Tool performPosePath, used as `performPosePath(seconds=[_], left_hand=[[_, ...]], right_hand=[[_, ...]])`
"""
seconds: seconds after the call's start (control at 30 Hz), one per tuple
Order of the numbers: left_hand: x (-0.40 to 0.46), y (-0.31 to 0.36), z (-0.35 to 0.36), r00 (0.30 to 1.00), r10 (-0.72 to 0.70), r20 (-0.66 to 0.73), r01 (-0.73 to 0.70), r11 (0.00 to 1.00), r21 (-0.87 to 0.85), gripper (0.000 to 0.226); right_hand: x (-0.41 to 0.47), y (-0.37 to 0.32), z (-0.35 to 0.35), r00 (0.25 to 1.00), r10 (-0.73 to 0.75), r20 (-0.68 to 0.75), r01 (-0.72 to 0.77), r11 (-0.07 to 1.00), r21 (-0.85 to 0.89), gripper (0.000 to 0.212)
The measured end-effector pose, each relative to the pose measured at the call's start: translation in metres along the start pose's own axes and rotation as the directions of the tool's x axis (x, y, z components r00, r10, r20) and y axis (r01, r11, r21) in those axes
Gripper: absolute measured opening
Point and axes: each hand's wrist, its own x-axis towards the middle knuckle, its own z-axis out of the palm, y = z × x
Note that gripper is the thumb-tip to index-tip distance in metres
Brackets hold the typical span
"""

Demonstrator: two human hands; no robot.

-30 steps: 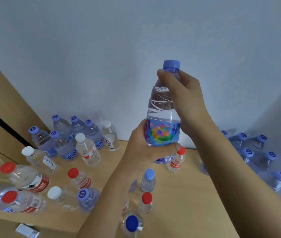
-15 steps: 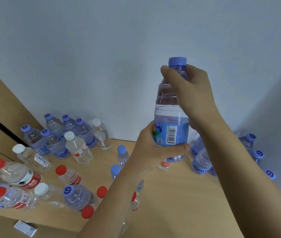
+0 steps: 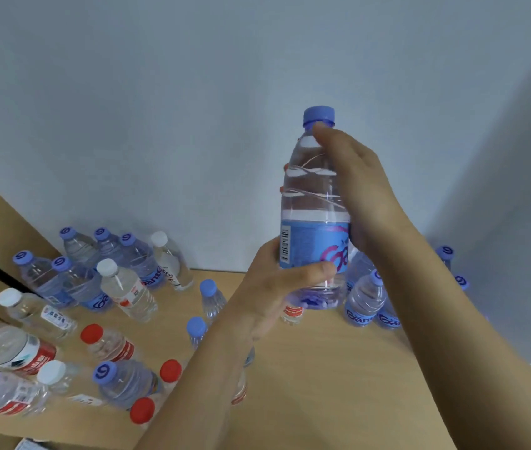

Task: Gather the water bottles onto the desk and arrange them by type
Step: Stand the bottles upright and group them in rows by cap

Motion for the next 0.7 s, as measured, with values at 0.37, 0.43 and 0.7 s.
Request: performPosePath(seconds=[0.37,0.43,0.7], left_hand=[[0.004,-0.001,0.008,0.995,0.098,0.008,-0.098,0.974,0.205,0.051],[0.003,-0.003,0.011,0.998,0.058,0.035,-0.063,0.982,0.177,0.060],[0.005,-0.014,0.031,0.990,0.115,-0.083,-0.084,0.948,0.308,0.051]], right_hand=[[-0.009,-0.013,-0.025,0.993,-0.017,0.113,0.009,0.997,0.070,0.023],[-0.011,-0.013,-0.027,0.992,-0.016,0.124,0.011,0.999,0.040,0.021],[-0.010,0.003,-0.024,0.931,-0.194,-0.309,0.104,0.953,-0.284,0.018]])
